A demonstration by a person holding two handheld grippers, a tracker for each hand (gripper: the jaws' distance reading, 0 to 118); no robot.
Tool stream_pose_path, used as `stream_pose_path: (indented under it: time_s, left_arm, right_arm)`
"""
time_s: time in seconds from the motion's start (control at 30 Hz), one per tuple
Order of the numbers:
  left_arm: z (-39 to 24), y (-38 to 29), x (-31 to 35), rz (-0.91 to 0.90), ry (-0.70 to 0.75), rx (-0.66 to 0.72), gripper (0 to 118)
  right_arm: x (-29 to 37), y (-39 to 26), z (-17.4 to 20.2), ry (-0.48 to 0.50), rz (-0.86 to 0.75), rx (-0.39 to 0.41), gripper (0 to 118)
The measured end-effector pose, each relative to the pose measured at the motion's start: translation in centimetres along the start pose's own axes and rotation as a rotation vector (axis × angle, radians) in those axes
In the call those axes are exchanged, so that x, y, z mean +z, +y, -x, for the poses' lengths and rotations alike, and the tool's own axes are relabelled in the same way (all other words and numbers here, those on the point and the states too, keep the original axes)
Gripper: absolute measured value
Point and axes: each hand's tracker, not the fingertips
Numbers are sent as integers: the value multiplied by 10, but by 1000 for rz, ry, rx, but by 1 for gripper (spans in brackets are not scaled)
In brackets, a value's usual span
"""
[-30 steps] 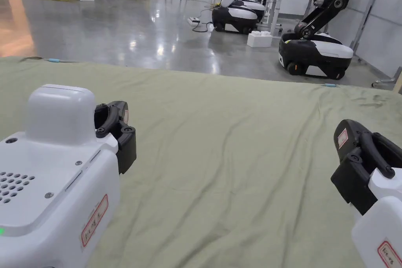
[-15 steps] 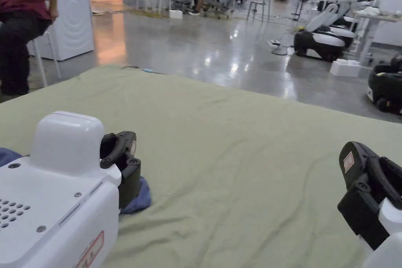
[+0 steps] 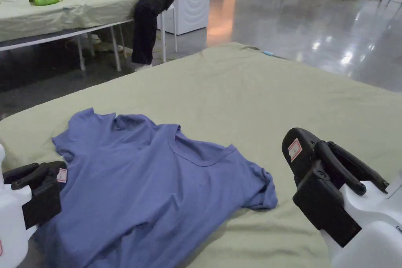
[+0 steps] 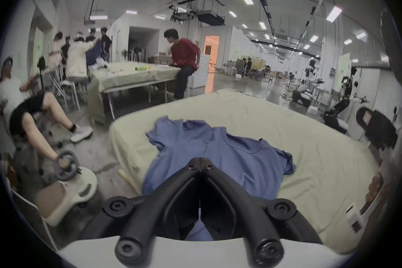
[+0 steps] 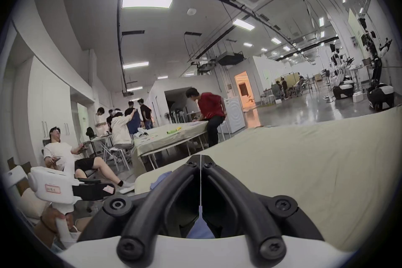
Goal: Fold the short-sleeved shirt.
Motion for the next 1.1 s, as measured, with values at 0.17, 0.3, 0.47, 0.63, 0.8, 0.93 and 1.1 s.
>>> stream_pose_path:
  time_s: [0.17,0.3,0.47,0.63,0.8,0.93,1.1]
  left_arm:
    - [4,-10,-96,210,-208,209,94]
    - [-8,-18,-165,362,-181,130,94]
    - [-40,-46,-213,520,-65,-129,92]
    - [-41,-30,-193,355,-75,29,0]
    - [-42,-34,-197,439,-157,138,0]
    - [-29,-31,-198,403,-347,320,0]
    - [-15,-9,-190,323,-408,334,0]
  right_arm:
    - [-7,-10,-16,-83,72,22,4]
    - [-8,-15,-34,-157,109,24,4]
    - [-8,-18,-45,-212,138,46,4]
    - [-7,-23,-51,-222,175,25,4]
    - [-5,-26,-53,-217,196,22,4]
    - [7,-22,-59,-232,184,4,4]
    - [39,-11,-72,-299,147,-34,4]
